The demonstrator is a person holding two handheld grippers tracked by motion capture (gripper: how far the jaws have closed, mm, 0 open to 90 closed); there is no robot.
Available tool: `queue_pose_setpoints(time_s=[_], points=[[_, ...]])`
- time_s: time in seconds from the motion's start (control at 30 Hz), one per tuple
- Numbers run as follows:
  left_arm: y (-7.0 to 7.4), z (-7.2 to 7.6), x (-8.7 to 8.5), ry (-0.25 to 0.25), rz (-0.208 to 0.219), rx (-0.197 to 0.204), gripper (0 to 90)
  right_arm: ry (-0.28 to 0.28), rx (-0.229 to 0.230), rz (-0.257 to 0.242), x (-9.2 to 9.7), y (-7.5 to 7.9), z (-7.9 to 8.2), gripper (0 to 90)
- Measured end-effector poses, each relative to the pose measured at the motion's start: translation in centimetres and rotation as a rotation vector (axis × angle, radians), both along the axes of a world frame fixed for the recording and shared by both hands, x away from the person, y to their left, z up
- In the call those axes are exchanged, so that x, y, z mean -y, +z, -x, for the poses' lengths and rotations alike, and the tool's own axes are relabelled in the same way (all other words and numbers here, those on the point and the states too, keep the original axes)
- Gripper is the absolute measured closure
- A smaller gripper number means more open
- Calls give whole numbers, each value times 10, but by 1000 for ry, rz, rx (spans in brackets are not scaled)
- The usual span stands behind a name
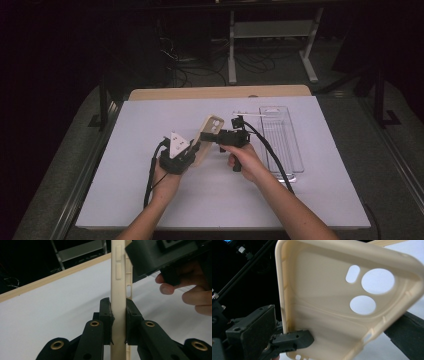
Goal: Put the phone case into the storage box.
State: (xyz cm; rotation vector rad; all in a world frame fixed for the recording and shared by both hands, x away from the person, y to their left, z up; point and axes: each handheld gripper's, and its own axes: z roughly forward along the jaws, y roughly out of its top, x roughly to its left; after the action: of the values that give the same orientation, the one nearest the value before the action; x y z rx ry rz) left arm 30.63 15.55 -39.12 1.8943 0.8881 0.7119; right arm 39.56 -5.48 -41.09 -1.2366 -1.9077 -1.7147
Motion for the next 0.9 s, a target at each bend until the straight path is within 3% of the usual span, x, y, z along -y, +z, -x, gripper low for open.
queue_pose_setpoints(time_s=[0.03, 0.1, 0.13, 0.2, 0.23, 0.47, 0.9], points=[[1, 0, 0, -6, -16, -1, 790, -4, 10, -2, 0, -1, 0, 0], [0, 1, 2, -4, 0, 1, 790, -8, 5, -3, -1, -1, 0, 0], [0, 1, 1, -11, -14, -2, 790, -10, 6, -4, -1, -1, 0, 0], [0, 2, 4, -12, 12, 0, 790, -20, 3, -1, -1, -1, 0, 0], [1, 3, 3, -17, -16, -5, 790, -22, -3, -7, -1, -1, 1, 0], [-1, 5, 9, -24, 8, -3, 790, -37, 2, -7, -3, -3, 0, 0], [-1, 5, 9, -36, -8, -1, 789, -44, -6, -1, -4, -4, 0, 31]])
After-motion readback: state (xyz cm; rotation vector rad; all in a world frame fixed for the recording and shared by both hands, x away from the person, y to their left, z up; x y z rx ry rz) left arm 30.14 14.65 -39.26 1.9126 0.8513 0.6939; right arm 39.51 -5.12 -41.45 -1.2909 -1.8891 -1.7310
